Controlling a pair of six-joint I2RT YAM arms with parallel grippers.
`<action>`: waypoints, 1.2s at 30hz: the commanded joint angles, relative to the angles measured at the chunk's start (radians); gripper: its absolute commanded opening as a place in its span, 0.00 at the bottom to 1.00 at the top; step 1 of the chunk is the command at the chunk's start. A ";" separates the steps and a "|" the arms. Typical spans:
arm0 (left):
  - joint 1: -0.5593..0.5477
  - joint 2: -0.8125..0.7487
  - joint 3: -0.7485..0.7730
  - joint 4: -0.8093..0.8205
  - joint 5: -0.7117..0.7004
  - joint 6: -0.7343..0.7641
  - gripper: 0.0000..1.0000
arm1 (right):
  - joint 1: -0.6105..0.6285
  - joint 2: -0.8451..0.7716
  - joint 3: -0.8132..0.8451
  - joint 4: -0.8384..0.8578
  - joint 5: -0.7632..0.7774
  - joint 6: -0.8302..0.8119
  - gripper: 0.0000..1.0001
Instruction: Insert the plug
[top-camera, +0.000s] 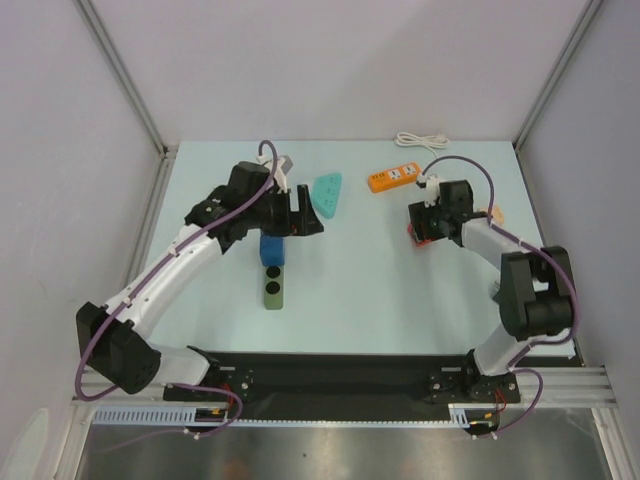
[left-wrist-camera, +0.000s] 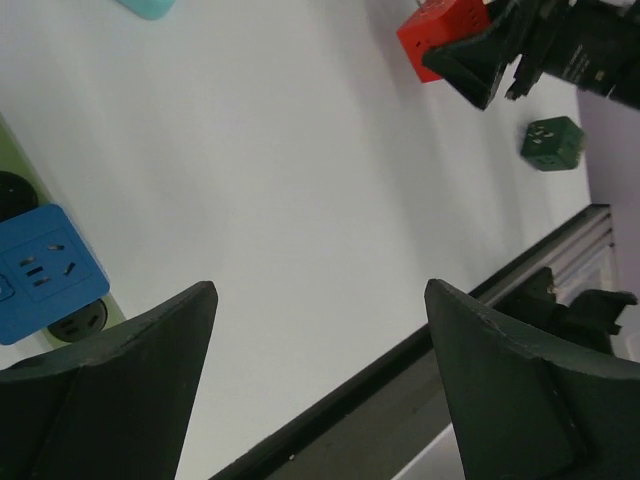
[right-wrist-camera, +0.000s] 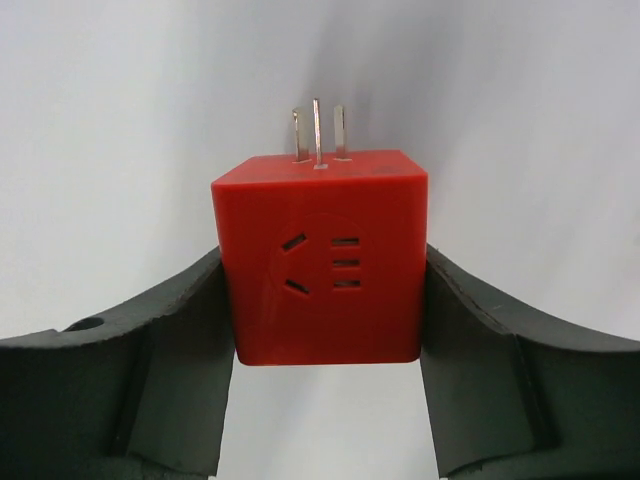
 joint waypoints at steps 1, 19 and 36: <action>0.061 -0.023 -0.001 0.059 0.227 -0.033 0.91 | 0.116 -0.238 -0.049 0.098 -0.084 -0.079 0.00; 0.027 -0.003 -0.039 0.196 0.474 -0.027 1.00 | 0.502 -0.599 -0.206 0.442 -0.305 -0.174 0.00; 0.000 0.013 -0.104 0.291 0.482 -0.096 0.99 | 0.608 -0.514 -0.137 0.421 -0.216 -0.204 0.00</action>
